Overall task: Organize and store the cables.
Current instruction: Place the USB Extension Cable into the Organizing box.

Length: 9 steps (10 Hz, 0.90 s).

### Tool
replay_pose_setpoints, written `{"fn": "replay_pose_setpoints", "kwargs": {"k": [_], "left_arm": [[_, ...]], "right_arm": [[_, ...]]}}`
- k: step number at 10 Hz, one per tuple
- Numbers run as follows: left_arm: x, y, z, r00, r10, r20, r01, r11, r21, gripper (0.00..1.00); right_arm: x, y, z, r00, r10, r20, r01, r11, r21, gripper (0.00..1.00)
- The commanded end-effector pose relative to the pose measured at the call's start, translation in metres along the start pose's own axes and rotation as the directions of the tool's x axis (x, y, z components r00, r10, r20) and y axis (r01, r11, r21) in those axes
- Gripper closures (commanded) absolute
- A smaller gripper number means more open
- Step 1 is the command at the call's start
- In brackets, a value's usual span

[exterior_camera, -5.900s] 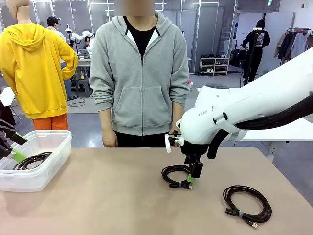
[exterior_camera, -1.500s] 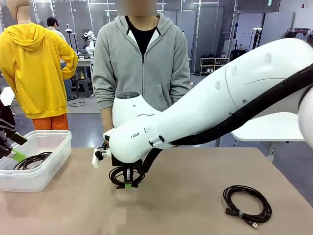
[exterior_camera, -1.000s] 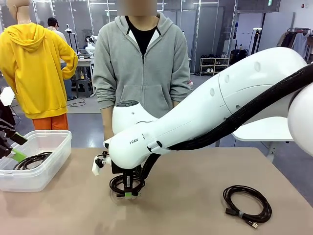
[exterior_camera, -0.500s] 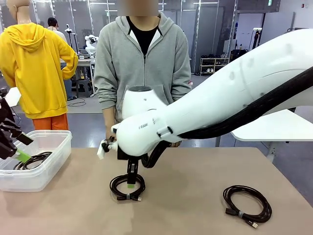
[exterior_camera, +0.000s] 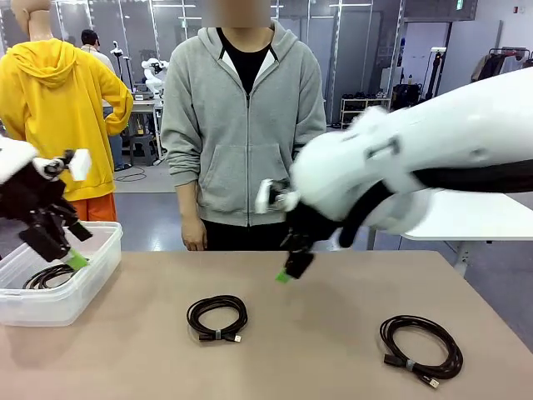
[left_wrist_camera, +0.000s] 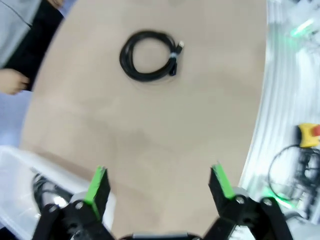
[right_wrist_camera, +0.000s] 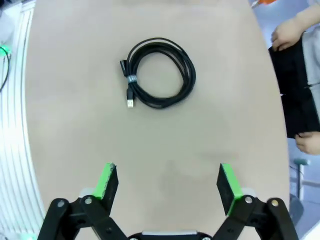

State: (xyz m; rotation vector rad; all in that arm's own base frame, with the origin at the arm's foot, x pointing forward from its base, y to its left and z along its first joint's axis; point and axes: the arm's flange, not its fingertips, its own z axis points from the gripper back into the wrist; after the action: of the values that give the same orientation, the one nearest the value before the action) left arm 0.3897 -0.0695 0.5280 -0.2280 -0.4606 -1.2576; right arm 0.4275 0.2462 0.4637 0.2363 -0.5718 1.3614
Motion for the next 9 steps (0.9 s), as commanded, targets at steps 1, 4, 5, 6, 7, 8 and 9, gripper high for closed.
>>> {"fn": "replay_pose_setpoints", "kwargs": {"k": [1,4,5,6,7,8,9], "left_arm": [[0.037,0.019,-0.015,0.991,0.047,-0.129,-0.048,0.999,-0.005,0.0],[0.084,0.036,-0.061,0.979,0.053,-0.196,-0.057,0.998,-0.013,0.0],[0.099,0.043,-0.078,0.978,0.029,-0.206,-0.034,0.999,-0.02,0.0],[0.11,0.045,-0.091,0.977,0.016,-0.213,-0.019,1.0,-0.01,0.0],[0.122,0.047,-0.11,0.973,-0.005,-0.23,0.0,1.0,-0.021,0.0],[0.132,0.054,-0.131,0.967,0.009,-0.253,-0.014,1.0,-0.015,0.0],[0.14,0.059,-0.148,0.969,0.028,-0.246,-0.033,0.999,-0.015,0.0]], "right_arm": [[-0.058,0.023,0.051,0.995,-0.019,0.101,0.02,1.0,-0.007,0.0],[-0.131,0.031,0.109,0.982,-0.145,0.123,0.149,0.988,-0.025,0.0],[-0.159,0.03,0.128,0.971,-0.229,0.067,0.232,0.971,-0.051,0.0],[-0.178,0.031,0.143,0.957,-0.274,0.091,0.28,0.958,-0.058,0.0],[-0.197,0.038,0.16,0.933,-0.344,0.107,0.353,0.933,-0.073,0.0],[-0.219,0.047,0.175,0.897,-0.427,0.118,0.438,0.893,-0.099,0.0],[-0.238,0.058,0.187,0.87,-0.478,0.123,0.492,0.861,-0.129,0.0]]}}
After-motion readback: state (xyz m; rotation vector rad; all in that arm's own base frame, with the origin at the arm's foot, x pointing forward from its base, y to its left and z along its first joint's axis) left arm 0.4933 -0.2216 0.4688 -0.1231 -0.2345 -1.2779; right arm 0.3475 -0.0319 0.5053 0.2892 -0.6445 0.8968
